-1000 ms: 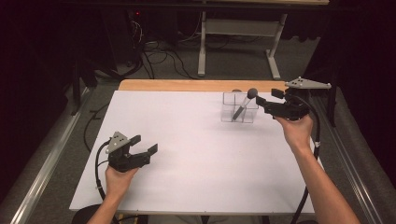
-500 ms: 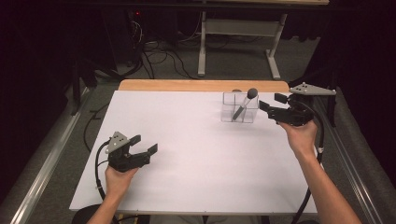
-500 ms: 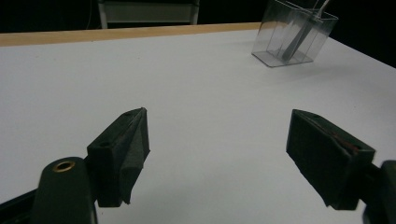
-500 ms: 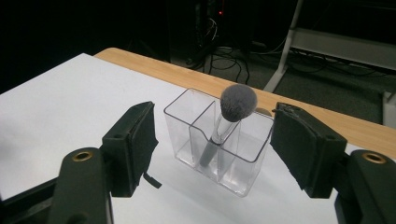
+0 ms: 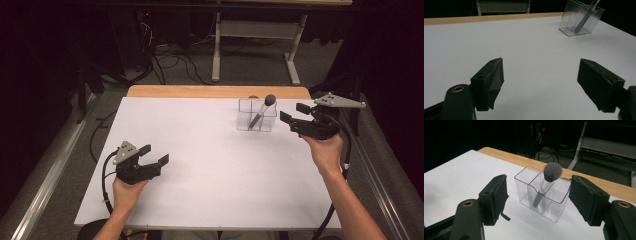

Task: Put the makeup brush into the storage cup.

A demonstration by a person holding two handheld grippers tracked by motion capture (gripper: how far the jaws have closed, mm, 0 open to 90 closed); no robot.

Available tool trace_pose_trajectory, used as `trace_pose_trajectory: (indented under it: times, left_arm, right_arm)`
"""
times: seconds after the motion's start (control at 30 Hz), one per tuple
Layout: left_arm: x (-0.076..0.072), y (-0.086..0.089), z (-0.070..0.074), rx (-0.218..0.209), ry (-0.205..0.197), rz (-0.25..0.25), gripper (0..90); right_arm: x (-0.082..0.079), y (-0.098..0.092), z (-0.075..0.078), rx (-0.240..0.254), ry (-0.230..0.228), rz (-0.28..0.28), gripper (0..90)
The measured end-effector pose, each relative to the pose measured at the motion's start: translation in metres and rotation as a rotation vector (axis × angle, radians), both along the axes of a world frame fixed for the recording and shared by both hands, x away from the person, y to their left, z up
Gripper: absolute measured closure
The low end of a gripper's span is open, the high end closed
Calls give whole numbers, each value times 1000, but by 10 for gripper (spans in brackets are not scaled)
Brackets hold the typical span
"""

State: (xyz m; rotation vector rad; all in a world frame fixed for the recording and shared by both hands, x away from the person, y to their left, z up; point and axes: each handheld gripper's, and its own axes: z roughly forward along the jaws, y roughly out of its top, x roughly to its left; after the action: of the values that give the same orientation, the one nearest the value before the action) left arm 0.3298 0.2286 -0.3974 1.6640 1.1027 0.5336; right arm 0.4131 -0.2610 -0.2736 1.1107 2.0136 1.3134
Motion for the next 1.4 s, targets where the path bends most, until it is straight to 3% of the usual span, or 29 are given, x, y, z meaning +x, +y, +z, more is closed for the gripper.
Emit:
trace_pose_trajectory:
  times: [1.4]
  left_arm:
    - [0,-1,0,-3,4,-6,216]
  right_arm:
    - [-37,-27,-18,66,-24,15,327]
